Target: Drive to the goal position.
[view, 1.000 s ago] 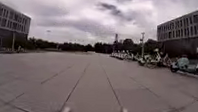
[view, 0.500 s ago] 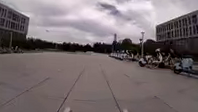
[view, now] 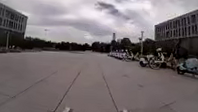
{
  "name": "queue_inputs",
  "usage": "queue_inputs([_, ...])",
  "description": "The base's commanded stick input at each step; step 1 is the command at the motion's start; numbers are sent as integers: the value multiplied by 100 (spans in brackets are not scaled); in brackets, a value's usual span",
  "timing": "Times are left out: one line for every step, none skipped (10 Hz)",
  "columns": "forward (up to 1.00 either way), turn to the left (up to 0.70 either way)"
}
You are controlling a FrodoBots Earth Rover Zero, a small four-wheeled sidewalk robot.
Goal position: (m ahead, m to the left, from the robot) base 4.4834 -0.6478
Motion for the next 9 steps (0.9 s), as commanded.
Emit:
queue_inputs([70, 1])
queue_inputs([70, 1])
queue_inputs([70, 1])
queue_inputs([70, 1])
queue_inputs([70, 1])
queue_inputs([70, 1])
queue_inputs([70, 1])
queue_inputs([70, 1])
queue_inputs([70, 1])
